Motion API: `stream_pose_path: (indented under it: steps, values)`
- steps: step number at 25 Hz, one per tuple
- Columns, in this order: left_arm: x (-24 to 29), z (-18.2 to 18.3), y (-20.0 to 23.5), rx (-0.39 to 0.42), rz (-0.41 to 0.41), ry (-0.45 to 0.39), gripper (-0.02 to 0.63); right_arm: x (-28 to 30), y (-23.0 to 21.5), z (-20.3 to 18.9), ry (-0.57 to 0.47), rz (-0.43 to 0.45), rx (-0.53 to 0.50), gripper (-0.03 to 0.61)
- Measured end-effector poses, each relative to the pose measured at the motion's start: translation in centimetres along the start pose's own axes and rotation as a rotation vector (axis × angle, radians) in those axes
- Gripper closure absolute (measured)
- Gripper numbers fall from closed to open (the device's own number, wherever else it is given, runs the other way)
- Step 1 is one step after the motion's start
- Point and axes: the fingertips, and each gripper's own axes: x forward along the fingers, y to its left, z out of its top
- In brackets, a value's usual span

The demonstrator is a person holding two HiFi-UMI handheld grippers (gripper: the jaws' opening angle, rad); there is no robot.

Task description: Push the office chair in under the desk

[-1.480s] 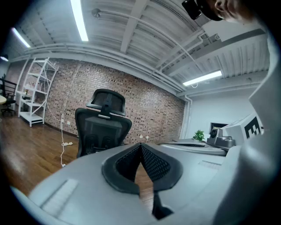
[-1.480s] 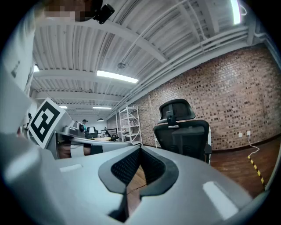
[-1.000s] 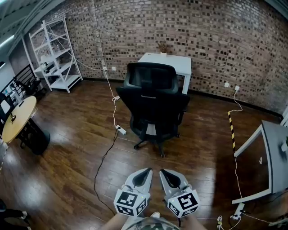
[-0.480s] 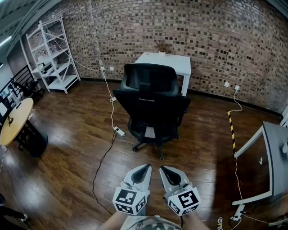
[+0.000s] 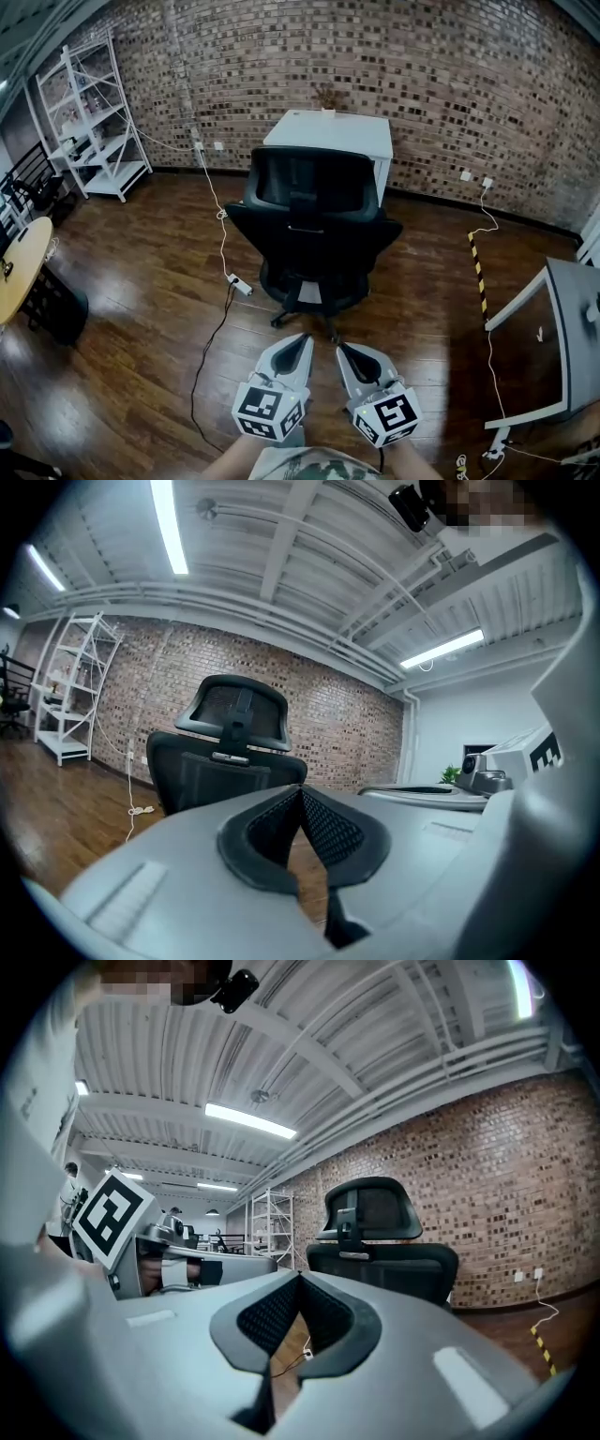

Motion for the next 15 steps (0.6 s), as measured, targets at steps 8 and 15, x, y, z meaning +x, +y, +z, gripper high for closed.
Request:
stream_pose_path:
  steps: [8,15]
  values:
    - [3.3,2.1,4.5,-0.004,-0.037,0.010,0.597,5.5,-2.0,1.3,0.005,-0.048,-0.009,0.577]
    - [5.3,3.7,8.6,0.010,-0.077,-0.005,0.597,9.7,-3.4,2.0,-0.002,-0.100,-0.031,0.577]
